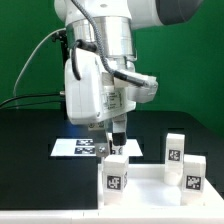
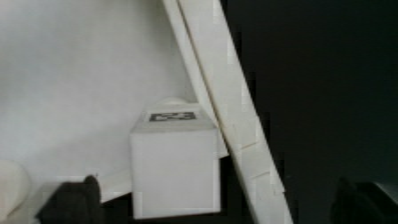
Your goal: Assemble square table
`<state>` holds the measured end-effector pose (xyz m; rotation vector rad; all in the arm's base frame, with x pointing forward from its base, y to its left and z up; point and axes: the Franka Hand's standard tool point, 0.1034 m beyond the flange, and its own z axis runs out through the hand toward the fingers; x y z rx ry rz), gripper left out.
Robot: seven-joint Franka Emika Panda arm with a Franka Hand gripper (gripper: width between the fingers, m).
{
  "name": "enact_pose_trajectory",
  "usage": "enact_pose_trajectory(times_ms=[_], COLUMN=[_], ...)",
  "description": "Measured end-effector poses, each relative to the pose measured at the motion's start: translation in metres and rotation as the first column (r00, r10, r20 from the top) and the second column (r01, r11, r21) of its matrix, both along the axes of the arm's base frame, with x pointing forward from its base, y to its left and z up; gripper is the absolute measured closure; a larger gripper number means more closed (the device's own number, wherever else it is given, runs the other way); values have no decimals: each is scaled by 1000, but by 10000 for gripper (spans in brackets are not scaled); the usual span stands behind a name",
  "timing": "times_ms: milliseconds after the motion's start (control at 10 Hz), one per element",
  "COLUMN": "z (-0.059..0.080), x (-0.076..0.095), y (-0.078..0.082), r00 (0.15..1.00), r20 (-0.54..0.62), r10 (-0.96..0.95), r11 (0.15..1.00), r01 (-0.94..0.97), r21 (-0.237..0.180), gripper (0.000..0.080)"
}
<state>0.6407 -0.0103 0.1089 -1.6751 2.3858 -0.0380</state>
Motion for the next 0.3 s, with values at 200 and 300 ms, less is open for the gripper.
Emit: enact_pose_trajectory(times_ms=[200,300], z=[-1,-1], x=[0,0], y=[0,0], r00=[1000,1000], r20=[-1,-1], r10=[2,3], r11=[1000,1000], r01=[-2,-3], r21=[-1,-1], gripper=[151,151])
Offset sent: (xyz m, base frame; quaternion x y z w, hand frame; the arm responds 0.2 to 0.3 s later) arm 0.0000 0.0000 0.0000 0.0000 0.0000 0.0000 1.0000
